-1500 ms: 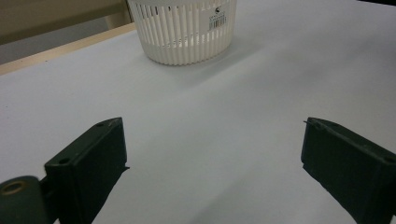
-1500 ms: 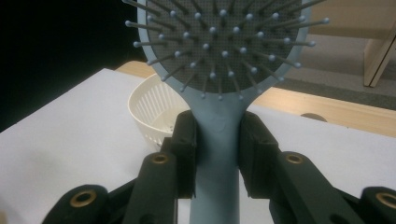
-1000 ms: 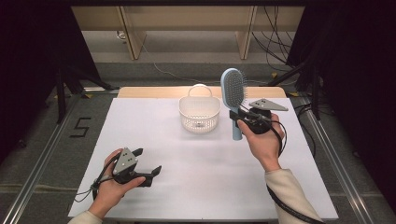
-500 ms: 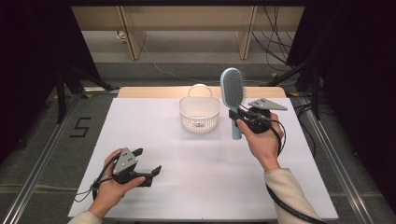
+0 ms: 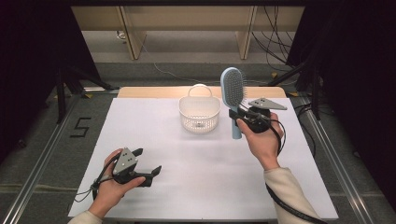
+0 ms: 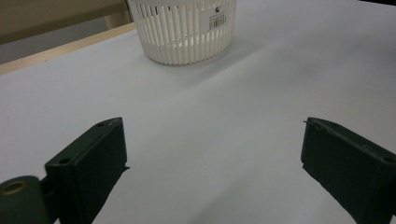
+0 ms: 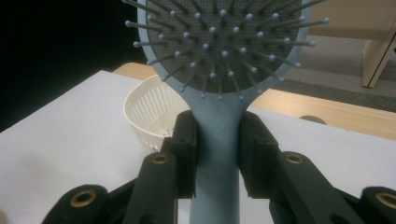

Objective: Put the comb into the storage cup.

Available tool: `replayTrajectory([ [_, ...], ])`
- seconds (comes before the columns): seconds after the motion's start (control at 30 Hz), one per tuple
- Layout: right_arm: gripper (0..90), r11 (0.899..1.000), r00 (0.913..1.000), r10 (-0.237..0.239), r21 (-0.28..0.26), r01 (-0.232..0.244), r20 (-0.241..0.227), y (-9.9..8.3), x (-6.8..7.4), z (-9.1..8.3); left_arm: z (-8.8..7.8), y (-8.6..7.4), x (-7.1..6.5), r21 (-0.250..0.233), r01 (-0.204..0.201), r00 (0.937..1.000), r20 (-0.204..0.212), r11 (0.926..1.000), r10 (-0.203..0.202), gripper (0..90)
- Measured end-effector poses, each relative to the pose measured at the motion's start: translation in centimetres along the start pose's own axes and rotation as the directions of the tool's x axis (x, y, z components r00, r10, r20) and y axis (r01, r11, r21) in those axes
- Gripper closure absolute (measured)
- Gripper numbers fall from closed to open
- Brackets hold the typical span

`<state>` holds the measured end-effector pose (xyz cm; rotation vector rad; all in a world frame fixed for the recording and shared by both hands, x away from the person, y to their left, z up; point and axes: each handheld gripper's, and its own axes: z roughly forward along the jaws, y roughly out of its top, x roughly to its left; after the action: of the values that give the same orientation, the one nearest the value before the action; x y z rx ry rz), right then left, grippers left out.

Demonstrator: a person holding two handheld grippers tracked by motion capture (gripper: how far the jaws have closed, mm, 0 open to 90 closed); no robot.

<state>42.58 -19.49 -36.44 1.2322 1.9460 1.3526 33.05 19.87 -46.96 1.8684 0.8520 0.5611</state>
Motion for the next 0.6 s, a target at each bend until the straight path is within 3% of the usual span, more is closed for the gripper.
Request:
replayTrajectory([
  [0.6,70.5,1.000,1.0000,-0.002,-0.005,0.002,0.002,0.17,-0.05,0.28,0.00,-0.01,0.00,0.001,0.000,1.0000,0.001,1.0000,0.000,6.5],
])
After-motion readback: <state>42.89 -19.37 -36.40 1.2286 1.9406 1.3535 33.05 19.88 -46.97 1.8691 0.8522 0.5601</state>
